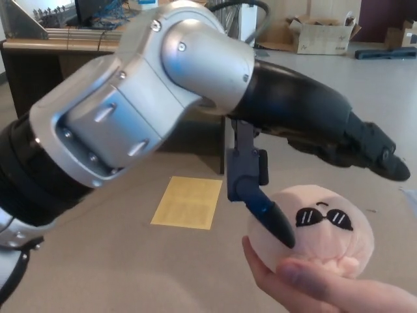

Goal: The robot extends its left hand to pick up an emotional support dumpling from the palm of a person and brings its hand down by its side. Then it extends its arm again to hand the dumpling back to the person.

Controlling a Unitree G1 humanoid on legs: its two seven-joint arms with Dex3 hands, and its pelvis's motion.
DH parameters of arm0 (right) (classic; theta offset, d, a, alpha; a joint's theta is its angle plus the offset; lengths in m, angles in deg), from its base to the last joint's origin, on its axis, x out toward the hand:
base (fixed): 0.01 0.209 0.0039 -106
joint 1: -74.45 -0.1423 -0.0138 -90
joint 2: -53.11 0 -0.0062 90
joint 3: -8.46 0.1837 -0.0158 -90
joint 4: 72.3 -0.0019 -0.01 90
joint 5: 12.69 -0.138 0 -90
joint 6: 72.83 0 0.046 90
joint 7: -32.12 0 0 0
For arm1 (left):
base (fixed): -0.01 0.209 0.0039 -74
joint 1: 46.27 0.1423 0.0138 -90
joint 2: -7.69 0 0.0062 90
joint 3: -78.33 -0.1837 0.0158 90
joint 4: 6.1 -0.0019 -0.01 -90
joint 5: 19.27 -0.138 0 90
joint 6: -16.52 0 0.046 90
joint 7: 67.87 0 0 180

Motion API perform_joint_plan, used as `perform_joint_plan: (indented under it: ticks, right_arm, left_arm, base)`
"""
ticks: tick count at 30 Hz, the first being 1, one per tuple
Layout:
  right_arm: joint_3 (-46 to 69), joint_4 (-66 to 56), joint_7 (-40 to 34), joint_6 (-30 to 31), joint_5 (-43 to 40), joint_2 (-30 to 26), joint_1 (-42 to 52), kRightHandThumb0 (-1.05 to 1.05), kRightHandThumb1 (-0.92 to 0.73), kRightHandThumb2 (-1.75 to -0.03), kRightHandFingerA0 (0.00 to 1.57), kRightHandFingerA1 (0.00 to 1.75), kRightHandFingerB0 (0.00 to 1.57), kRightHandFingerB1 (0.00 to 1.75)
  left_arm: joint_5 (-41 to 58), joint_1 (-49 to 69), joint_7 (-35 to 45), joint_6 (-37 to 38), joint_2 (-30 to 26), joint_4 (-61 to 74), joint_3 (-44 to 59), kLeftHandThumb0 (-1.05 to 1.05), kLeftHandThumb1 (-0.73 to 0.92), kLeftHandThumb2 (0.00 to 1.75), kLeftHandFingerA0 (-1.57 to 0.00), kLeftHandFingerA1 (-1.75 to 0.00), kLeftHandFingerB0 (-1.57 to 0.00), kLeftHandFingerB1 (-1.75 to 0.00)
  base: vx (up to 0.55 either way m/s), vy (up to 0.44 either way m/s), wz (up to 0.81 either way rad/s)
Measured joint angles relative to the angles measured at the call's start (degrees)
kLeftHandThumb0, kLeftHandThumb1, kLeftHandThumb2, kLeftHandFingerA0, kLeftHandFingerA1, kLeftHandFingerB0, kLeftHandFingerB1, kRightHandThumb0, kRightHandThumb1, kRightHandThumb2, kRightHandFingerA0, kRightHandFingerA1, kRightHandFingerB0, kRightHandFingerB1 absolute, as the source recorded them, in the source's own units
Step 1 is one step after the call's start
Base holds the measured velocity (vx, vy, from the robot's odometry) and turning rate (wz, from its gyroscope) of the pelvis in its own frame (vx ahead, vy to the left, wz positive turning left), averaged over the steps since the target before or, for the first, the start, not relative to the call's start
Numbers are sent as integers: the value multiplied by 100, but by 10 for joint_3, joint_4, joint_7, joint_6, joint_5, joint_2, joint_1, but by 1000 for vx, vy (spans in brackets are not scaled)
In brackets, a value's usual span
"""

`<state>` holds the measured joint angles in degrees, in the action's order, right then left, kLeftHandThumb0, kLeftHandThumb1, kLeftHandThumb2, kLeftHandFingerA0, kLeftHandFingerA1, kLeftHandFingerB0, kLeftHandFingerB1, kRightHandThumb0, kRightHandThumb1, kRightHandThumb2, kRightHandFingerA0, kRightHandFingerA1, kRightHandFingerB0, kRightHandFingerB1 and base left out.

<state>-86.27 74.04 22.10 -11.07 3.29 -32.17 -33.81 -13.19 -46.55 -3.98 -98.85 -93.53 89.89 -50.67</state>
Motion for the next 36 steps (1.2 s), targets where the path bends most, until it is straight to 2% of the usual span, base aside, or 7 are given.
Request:
perform_joint_plan:
  ticks: [13,15,20,21,31,32,36]
  right_arm:
    - [-11,19,-7,0,9,-4,-21,-26,-62,-58,77,54,59,46]
    - [-12,22,-7,0,10,-4,-22,-24,-61,-58,78,54,63,47]
    - [-15,33,-9,0,13,-4,-31,-25,-61,-58,76,53,64,47]
    - [-16,35,-9,0,14,-4,-33,-24,-61,-58,76,52,66,48]
    - [-22,38,-12,0,21,-6,-44,-25,-62,-58,75,53,66,48]
    - [-22,38,-12,0,21,-7,-44,-28,-62,-58,75,51,63,46]
    - [-23,43,-12,-1,22,-7,-48,-28,-63,-58,73,50,63,45]
  left_arm:
    - [-35,-9,50,-15,2,-9,1,-64,40,86,0,-1,0,0]
    - [-39,-9,55,-15,2,-8,2,-105,39,71,0,0,0,0]
    - [-55,4,69,-14,1,-6,-7,-102,35,68,0,0,0,0]
    - [-59,9,72,-14,1,-6,-9,-62,42,87,0,-2,0,0]
    - [-97,31,87,-14,3,9,-26,-67,41,86,0,-5,0,0]
    - [-100,32,89,-14,3,10,-26,-94,41,64,0,-1,0,0]
    - [-111,45,89,-5,7,15,-25,-70,39,86,0,-5,0,0]
  base:
    - [0,0,0]
    - [0,0,0]
    - [0,0,0]
    - [0,0,0]
    - [0,0,0]
    - [0,0,0]
    - [0,0,0]
